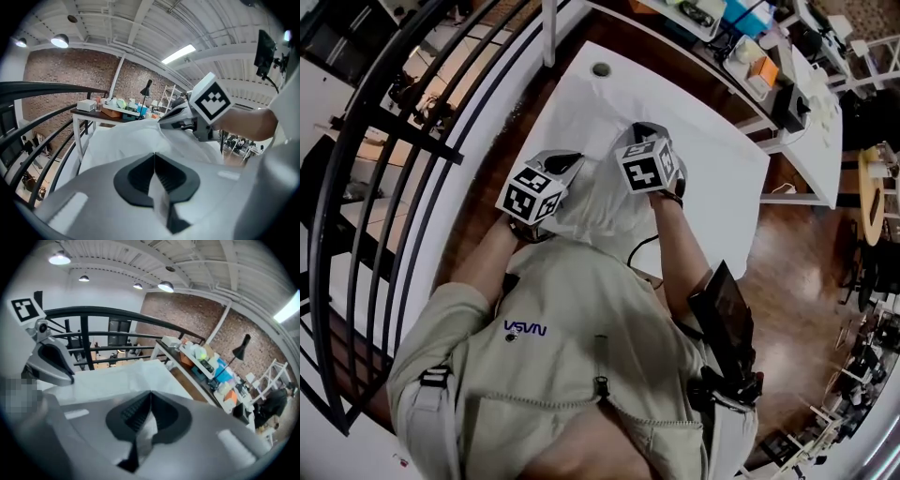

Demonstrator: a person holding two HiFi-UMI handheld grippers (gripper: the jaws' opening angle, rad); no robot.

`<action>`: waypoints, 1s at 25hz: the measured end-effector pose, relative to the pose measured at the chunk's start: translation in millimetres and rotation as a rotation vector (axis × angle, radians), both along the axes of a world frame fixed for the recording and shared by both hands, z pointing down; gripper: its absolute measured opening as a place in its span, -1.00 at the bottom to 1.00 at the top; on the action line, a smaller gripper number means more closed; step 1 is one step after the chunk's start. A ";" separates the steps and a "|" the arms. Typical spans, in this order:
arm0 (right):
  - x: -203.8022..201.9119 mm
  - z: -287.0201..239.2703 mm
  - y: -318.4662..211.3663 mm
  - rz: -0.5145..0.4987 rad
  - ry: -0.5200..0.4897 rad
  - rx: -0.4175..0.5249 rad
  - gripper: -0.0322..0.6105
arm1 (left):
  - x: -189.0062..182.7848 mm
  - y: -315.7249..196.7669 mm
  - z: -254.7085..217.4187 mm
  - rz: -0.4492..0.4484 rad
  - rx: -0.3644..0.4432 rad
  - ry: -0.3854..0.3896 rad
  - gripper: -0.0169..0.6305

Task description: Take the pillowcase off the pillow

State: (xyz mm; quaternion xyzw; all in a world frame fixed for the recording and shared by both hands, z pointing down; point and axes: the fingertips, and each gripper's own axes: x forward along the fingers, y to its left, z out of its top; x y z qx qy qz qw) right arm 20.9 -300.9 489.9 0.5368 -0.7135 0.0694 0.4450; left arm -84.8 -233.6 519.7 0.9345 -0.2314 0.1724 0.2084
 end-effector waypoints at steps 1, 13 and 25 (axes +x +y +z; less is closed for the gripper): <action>14.3 -4.1 -1.2 0.034 0.005 0.014 -0.89 | -3.8 2.8 -0.7 -0.008 -0.008 0.016 -0.91; 72.5 22.8 31.8 0.145 -0.002 -0.014 -0.89 | -15.7 16.6 28.5 -0.020 -0.119 0.046 -0.86; 60.7 26.4 47.0 0.116 -0.044 0.021 -0.89 | 14.6 -106.5 5.8 -0.182 -0.169 0.110 0.16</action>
